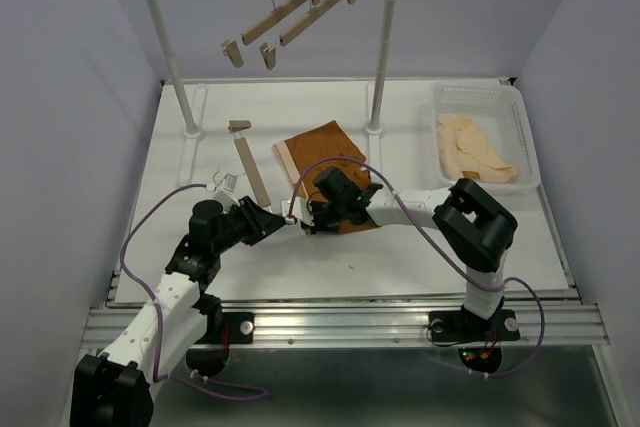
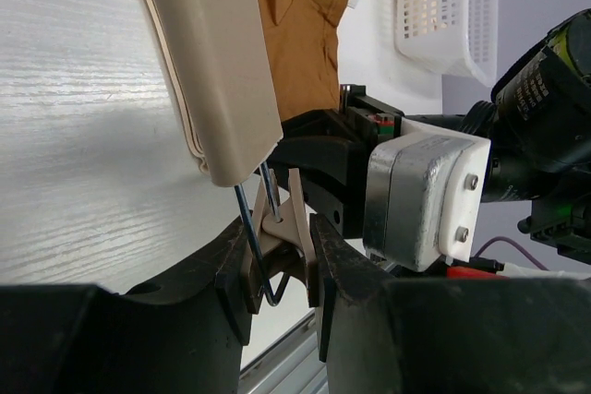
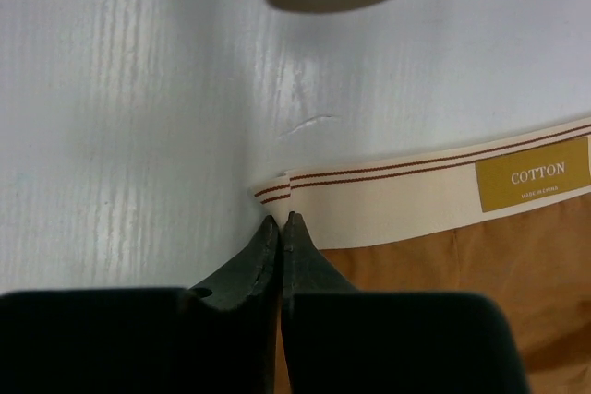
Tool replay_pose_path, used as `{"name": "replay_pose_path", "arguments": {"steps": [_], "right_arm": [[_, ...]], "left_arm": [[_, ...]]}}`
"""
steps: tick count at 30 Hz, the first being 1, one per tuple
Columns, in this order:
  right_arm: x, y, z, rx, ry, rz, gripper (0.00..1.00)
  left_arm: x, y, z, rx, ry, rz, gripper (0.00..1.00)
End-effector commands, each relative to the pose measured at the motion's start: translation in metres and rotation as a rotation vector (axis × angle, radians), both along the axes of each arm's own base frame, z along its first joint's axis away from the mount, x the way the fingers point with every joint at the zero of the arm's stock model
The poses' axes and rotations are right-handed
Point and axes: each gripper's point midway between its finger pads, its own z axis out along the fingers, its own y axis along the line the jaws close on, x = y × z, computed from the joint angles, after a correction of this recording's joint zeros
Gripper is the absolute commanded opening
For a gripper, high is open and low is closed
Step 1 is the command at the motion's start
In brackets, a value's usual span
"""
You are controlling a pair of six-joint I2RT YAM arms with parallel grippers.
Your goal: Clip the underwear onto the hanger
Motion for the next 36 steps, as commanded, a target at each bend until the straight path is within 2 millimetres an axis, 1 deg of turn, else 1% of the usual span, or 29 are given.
{"name": "replay_pose_path", "arguments": {"steps": [1,4,5,6,7,8,9,10,11,12,14,18,21,22,23,28,32,36], "right_arm": [[0.009,-0.007,-0.019,-0.028,-0.001,-0.104,0.01],[0.012,0.001,-0.005,0.021,0.015,-0.152,0.01],[0.013,0.004,0.004,0.052,0.020,-0.174,0.01],[0.014,0.006,0.008,0.071,0.020,-0.187,0.01],[0.018,0.012,0.018,0.120,0.015,-0.211,0.01],[0.018,0.014,0.028,0.149,0.010,-0.221,0.01],[0.022,0.011,0.031,0.162,0.014,-0.244,0.01],[0.021,0.012,0.034,0.176,0.020,-0.253,0.01],[0.023,0.015,0.042,0.212,0.021,-0.273,0.01],[0.027,0.012,0.044,0.225,0.017,-0.291,0.01],[0.027,0.012,0.053,0.256,0.013,-0.308,0.01],[0.028,0.017,0.070,0.318,0.022,-0.330,0.01],[0.031,0.023,0.085,0.369,0.035,-0.351,0.01],[0.029,0.026,0.089,0.384,0.043,-0.342,0.01],[0.029,0.028,0.097,0.412,0.051,-0.343,0.01],[0.025,0.036,0.108,0.462,0.089,-0.332,0.01],[0.023,0.039,0.117,0.498,0.105,-0.331,0.01],[0.016,0.043,0.122,0.524,0.140,-0.312,0.01]], "left_arm": [[0.006,0.000,0.014,0.001,-0.080,-0.009,0.00],[0.005,-0.001,0.015,-0.007,-0.079,-0.012,0.00],[0.005,-0.001,0.016,-0.012,-0.074,-0.008,0.00],[0.005,-0.001,0.016,-0.015,-0.074,-0.009,0.00],[0.005,-0.001,0.016,-0.017,-0.072,-0.007,0.00],[0.005,-0.002,0.016,-0.027,-0.062,-0.002,0.00],[0.004,-0.001,0.014,-0.033,-0.052,0.001,0.00],[0.003,-0.001,0.013,-0.040,-0.039,0.009,0.00],[0.003,-0.002,0.012,-0.050,-0.028,0.013,0.00],[0.002,-0.003,0.012,-0.072,-0.005,0.021,0.00],[0.001,-0.002,0.008,-0.088,0.022,0.036,0.00],[0.002,-0.001,0.002,-0.110,0.059,0.065,0.00],[0.004,-0.003,0.004,-0.135,0.068,0.072,0.00],[0.005,-0.003,0.005,-0.143,0.073,0.076,0.00],[0.005,-0.004,0.005,-0.147,0.079,0.077,0.00],[0.009,-0.006,0.009,-0.181,0.078,0.088,0.00],[0.012,-0.005,0.006,-0.194,0.104,0.112,0.00],[0.018,-0.004,0.002,-0.203,0.146,0.147,0.00]]}}
